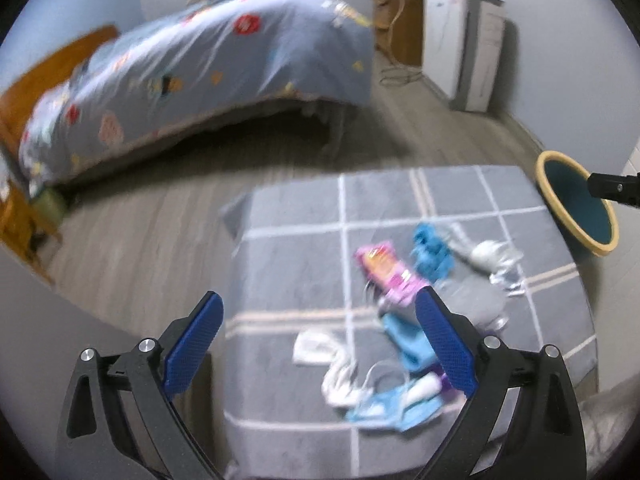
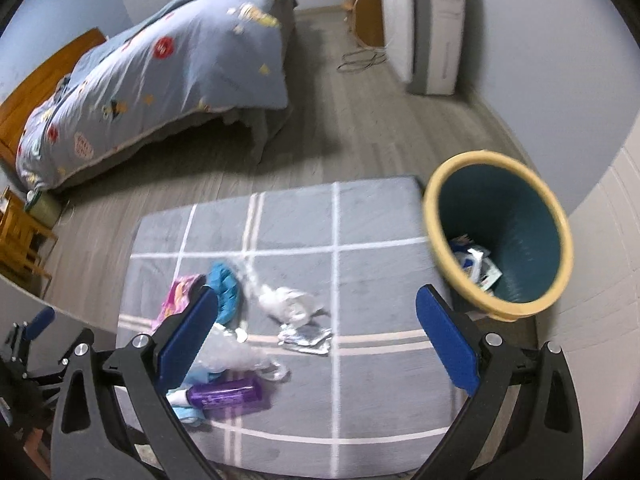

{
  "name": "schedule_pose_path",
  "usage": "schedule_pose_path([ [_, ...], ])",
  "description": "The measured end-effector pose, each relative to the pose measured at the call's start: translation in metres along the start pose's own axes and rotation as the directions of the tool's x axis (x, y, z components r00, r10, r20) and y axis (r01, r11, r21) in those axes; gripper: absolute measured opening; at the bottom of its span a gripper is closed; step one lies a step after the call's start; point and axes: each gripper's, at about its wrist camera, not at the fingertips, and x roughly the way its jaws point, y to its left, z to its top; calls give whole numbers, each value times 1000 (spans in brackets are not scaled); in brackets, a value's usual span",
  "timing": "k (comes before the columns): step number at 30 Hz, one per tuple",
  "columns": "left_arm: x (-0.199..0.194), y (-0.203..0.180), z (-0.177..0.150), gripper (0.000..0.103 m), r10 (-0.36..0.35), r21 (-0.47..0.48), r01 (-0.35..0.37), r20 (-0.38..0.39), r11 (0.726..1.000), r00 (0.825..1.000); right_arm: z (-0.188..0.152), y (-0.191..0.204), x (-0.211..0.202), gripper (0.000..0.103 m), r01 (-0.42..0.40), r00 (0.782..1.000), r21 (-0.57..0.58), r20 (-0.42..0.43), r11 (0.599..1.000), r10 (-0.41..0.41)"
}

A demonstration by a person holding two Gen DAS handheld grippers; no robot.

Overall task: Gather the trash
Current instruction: 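Move both open tools back over the remaining trash on the cushion, then grasp the white tissue with the left tool while the right tool grasps the clear plastic bag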

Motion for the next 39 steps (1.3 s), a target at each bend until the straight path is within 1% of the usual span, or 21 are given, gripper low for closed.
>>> schedule_pose_path([
  [3, 15, 20, -12, 96, -17, -70, 12, -68, 997, 998, -5, 16, 13, 97, -4, 999, -10, -36, 1000, 4],
  [6, 34, 30, -22, 96, -8, -93, -5, -129, 996, 992, -10, 35, 22, 97, -8, 999, -49, -54, 999, 5],
  [8, 45, 30, -26, 96, 6, -91, -21, -155, 996, 988, -13, 45, 27, 97, -13, 998, -79, -67, 997, 8],
  [13, 63, 36, -32, 96, -38, -151, 8, -194, 988, 980, -21, 55, 42, 97, -52, 992, -118, -119, 992, 38],
  [15, 70, 37, -34, 96, -48, -153, 14, -221, 988, 974, -25, 60, 46, 96, -66, 989, -155, -139, 986, 45],
  [17, 75, 37, -35, 96, -27, -137, -6, -243, 991, 970, -29, 66, 52, 84, -95, 983, -181, -171, 979, 63],
  [20, 81, 41, -37, 95, -11, -143, -29, -271, 989, 963, -38, 76, 68, 72, -194, 951, -181, -278, 964, 139],
  [21, 81, 42, -38, 95, -10, -144, -31, -275, 989, 961, -42, 80, 74, 69, -206, 942, -192, -305, 959, 141],
  [23, 81, 39, -38, 95, -10, -133, -28, -279, 991, 960, -48, 88, 82, 45, -195, 937, -247, -334, 949, 105],
  [24, 81, 37, -38, 95, -10, -123, -25, -280, 992, 960, -49, 91, 85, 38, -194, 934, -262, -344, 945, 96],
  [25, 82, 35, -38, 95, -12, -113, -21, -284, 993, 959, -51, 92, 88, 26, -204, 927, -266, -361, 942, 99],
  [26, 84, 31, -38, 95, -19, -101, -11, -290, 995, 957, -51, 92, 89, 16, -209, 924, -263, -368, 942, 103],
  [28, 87, 24, -39, 94, -40, -82, 16, -301, 997, 953, -48, 90, 85, 11, -204, 930, -255, -351, 945, 107],
  [30, 91, 17, -40, 93, -64, -68, 45, -311, 997, 948, -40, 85, 78, 8, -213, 940, -232, -315, 949, 134],
  [32, 99, 9, -44, 82, -77, -41, 67, -343, 997, 936, -33, 77, 71, 8, -223, 944, -195, -288, 955, 162],
  [34, 107, 6, -47, 52, -105, -44, 95, -374, 994, 921, -29, 70, 70, 8, -230, 943, -162, -282, 960, 178],
  [35, 111, 5, -49, 47, -134, -62, 119, -391, 991, 911, -27, 67, 69, 8, -228, 944, -154, -276, 961, 180],
  [36, 113, 5, -49, 36, -153, -72, 135, -401, 988, 903, -26, 65, 68, 8, -228, 945, -149, -270, 962, 182],
  [37, 113, 3, -50, 22, -163, -71, 146, -404, 987, 900, -23, 64, 67, 8, -228, 947, -145, -263, 963, 185],
  [38, 112, 1, -49, 16, -171, -66, 158, -404, 985, 899, -21, 62, 66, 8, -225, 949, -143, -255, 964, 184],
  [39, 110, 0, -48, 13, -177, -64, 165, -399, 984, 899, -20, 61, 65, 8, -223, 951, -142, -250, 964, 183],
])
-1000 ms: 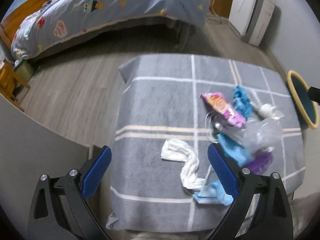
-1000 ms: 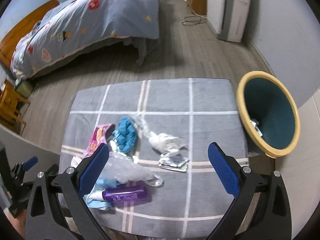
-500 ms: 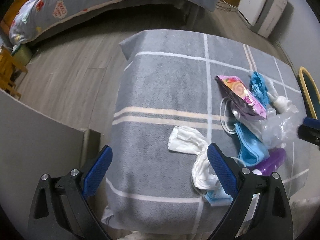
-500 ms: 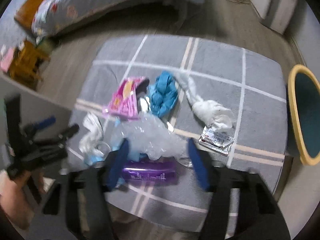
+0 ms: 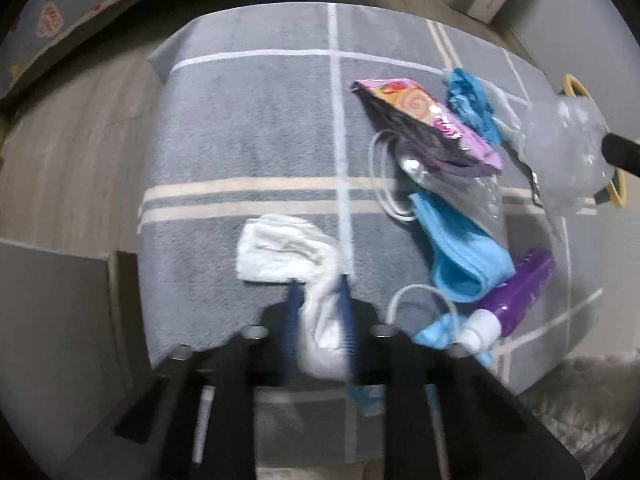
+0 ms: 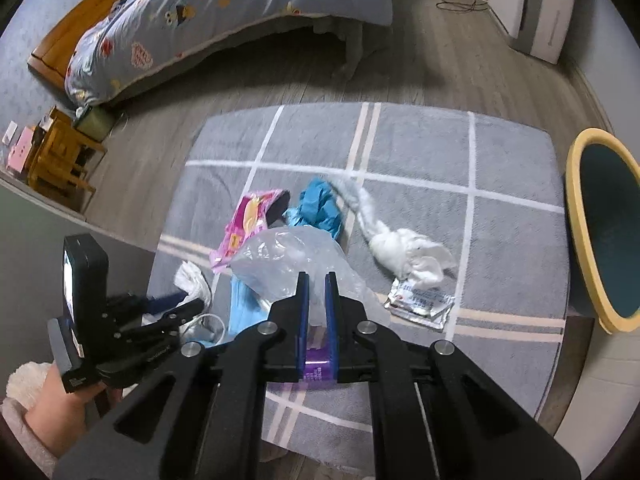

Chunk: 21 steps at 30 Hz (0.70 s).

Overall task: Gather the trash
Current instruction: 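Grasp the white tissue with the left tool while the right tool grasps the clear plastic bag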

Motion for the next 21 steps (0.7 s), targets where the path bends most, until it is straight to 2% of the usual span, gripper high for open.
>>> schedule_pose_path([
  [4, -20, -3, 3, 11, -1, 4, 1, 86, 1000, 996, 4, -6, -8, 8, -2, 999, 39, 34, 999, 1],
  [10, -60, -2, 6, 11, 13, -14, -10, 252, 1000, 968, 7, -17, -26, 8, 3, 995, 84, 95, 996, -11],
  [12, -74, -5, 10, 11, 23, -10, -21, 303, 1000, 953, 10, -23, -37, 8, -15, 992, 104, 126, 994, 2],
  [16, -106, -7, 16, 11, 3, -17, 4, 408, 1000, 913, 12, -34, -63, 8, -30, 978, 131, 207, 991, 2],
  [18, -122, -14, 18, 11, 13, 6, -18, 455, 1000, 890, 13, -43, -75, 8, -41, 971, 155, 240, 987, 2],
  [21, -134, -29, 17, 11, 15, 44, -42, 493, 998, 870, 14, -55, -91, 8, -34, 960, 178, 280, 983, -18],
])
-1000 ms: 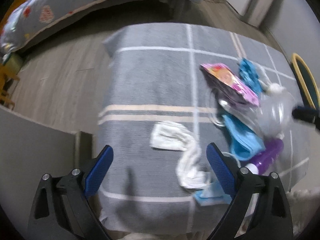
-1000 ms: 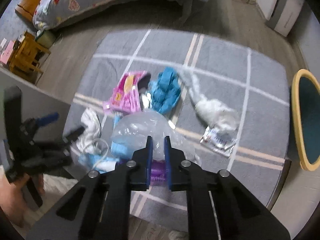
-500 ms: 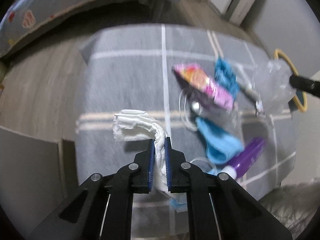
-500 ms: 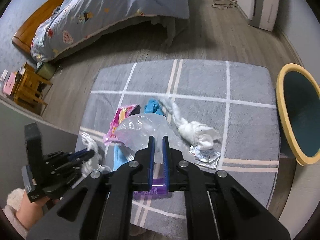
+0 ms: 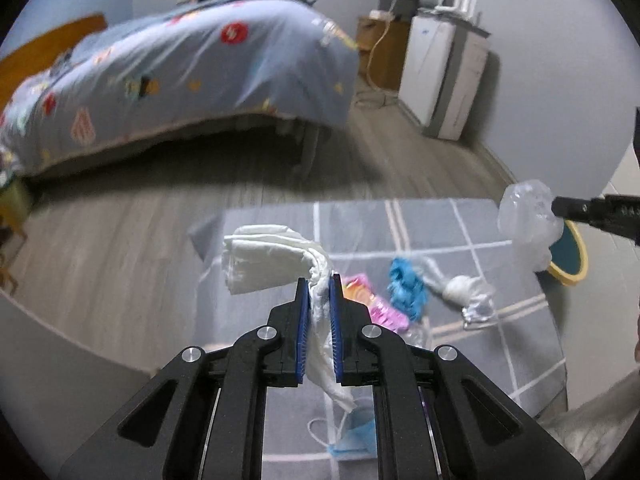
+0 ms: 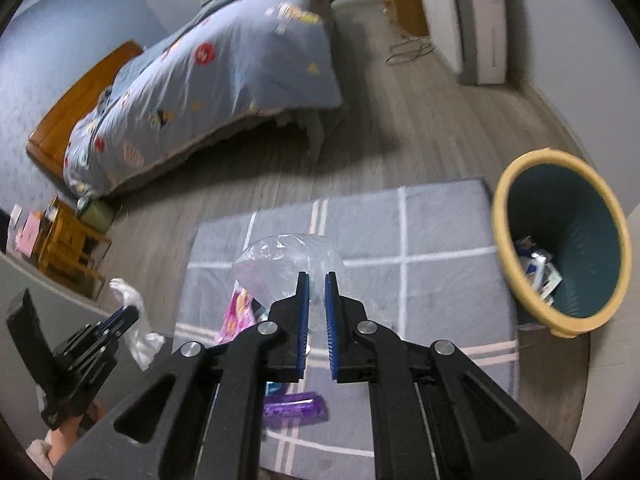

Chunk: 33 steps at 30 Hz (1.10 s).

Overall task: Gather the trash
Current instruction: 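Grasp the white tissue with the left tool while the right tool grasps the clear plastic bag, then carry the white tissue and clear bag over the yellow-rimmed bin with both tools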

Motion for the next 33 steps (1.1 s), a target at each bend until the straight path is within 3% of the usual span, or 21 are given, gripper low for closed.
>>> schedule_pose_path([
  [11, -8, -48, 20, 11, -78, 68, 76, 32, 995, 996, 9, -32, -22, 8, 22, 998, 50, 54, 999, -25],
  [19, 8, -90, 39, 11, -128, 125, 128, -12, 984, 992, 10, -70, -39, 8, 45, 996, 98, 76, 994, -52],
  [22, 16, -119, 49, 11, -136, 188, 138, -21, 973, 990, 9, -91, -45, 8, 39, 995, 135, 80, 990, -50],
  [33, 44, -212, 62, 11, -222, 316, 230, -64, 920, 973, 12, -163, -59, 8, 137, 984, 210, 79, 968, -157],
])
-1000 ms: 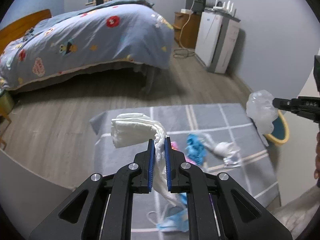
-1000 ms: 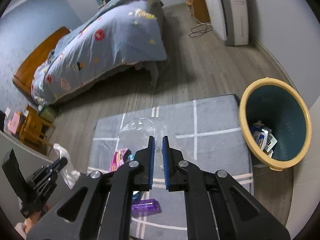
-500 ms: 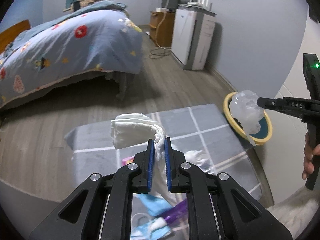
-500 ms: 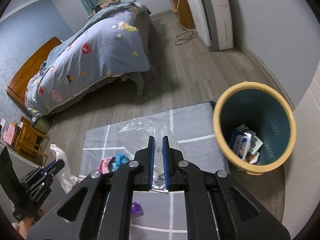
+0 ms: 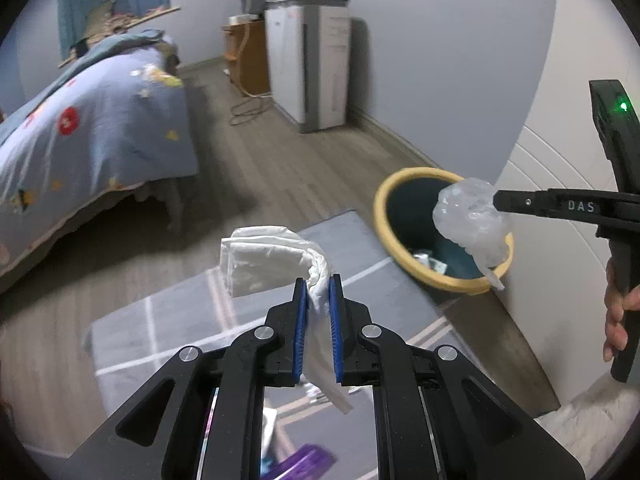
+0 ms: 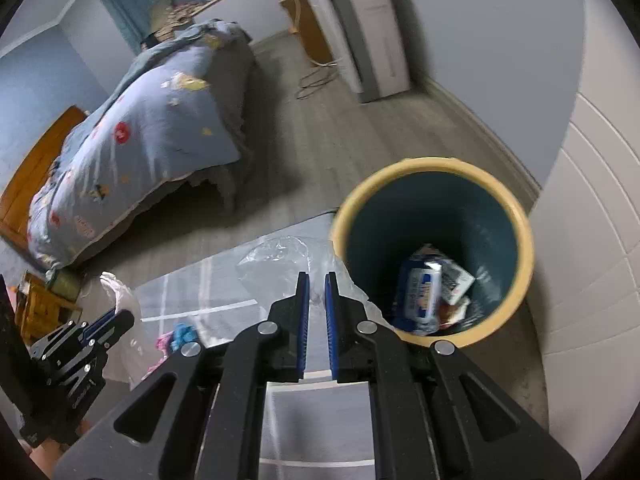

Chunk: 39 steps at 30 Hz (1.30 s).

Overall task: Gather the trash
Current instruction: 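Carry the white tissue and clear bag over the yellow-rimmed bin with both tools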

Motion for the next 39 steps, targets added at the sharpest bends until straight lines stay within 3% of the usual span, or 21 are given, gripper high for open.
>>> schedule_pose_path([
  [11, 43, -50, 19, 11, -57, 90, 60, -41, 994, 998, 13, -30, 8, 8, 47, 999, 6, 5, 999, -47],
  [23, 63, -52, 22, 11, -103, 86, 110, -80, 990, 991, 28, -36, 23, 8, 49, 999, 22, 3, 999, -49],
  [26, 68, -52, 27, 11, -112, 101, 121, -91, 987, 989, 34, -37, 22, 8, 73, 997, -21, 24, 997, -72],
  [34, 83, -60, 46, 11, -139, 128, 149, -83, 980, 987, 40, -66, 39, 8, 164, 986, -8, -4, 986, -164],
  [39, 100, -73, 54, 11, -163, 153, 177, -99, 972, 982, 40, -81, 49, 8, 180, 983, 35, -22, 983, -180],
])
